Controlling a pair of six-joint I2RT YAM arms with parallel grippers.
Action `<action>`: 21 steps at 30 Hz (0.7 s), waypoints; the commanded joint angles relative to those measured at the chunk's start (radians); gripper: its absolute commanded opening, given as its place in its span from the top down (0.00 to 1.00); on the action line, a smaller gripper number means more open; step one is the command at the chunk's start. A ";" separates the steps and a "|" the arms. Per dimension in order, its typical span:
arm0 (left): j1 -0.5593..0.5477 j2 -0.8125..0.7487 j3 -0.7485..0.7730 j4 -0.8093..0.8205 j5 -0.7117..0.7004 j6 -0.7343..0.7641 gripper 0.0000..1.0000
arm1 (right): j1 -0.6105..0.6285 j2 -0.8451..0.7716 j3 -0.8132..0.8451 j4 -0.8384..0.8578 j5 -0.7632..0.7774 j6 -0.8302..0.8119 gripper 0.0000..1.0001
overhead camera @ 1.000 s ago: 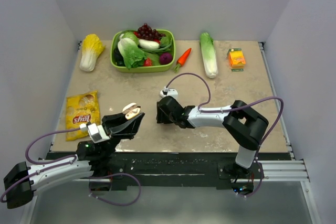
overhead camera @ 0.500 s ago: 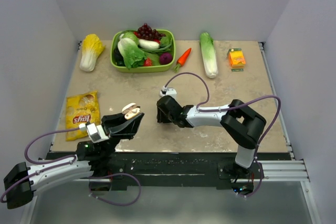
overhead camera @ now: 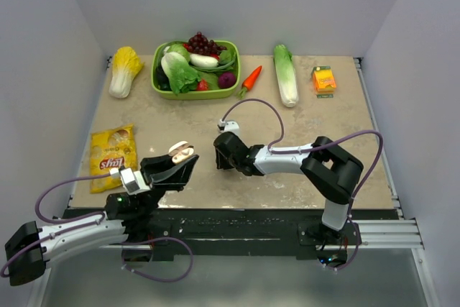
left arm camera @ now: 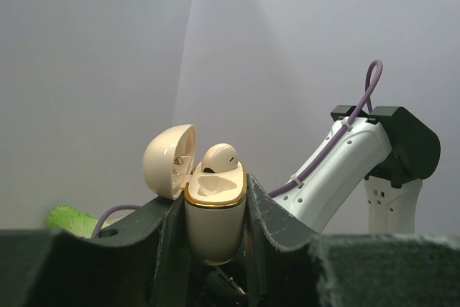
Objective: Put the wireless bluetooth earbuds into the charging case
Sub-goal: Pick up the earbud from the center of the board.
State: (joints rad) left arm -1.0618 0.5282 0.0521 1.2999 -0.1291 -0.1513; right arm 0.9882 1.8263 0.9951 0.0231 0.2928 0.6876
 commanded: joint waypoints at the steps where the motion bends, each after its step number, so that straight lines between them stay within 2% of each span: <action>1: -0.004 0.012 -0.124 0.151 -0.003 -0.024 1.00 | 0.004 0.027 -0.007 -0.098 0.022 -0.072 0.62; 18: -0.004 0.032 -0.124 0.162 0.000 -0.030 1.00 | 0.012 -0.019 -0.026 -0.133 0.054 -0.232 0.57; 21: -0.004 0.039 -0.123 0.170 0.000 -0.031 1.00 | 0.012 -0.033 -0.032 -0.121 0.062 -0.226 0.53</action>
State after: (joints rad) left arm -1.0618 0.5552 0.0521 1.2995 -0.1291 -0.1654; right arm 0.9989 1.8137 0.9939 -0.0193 0.3244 0.4862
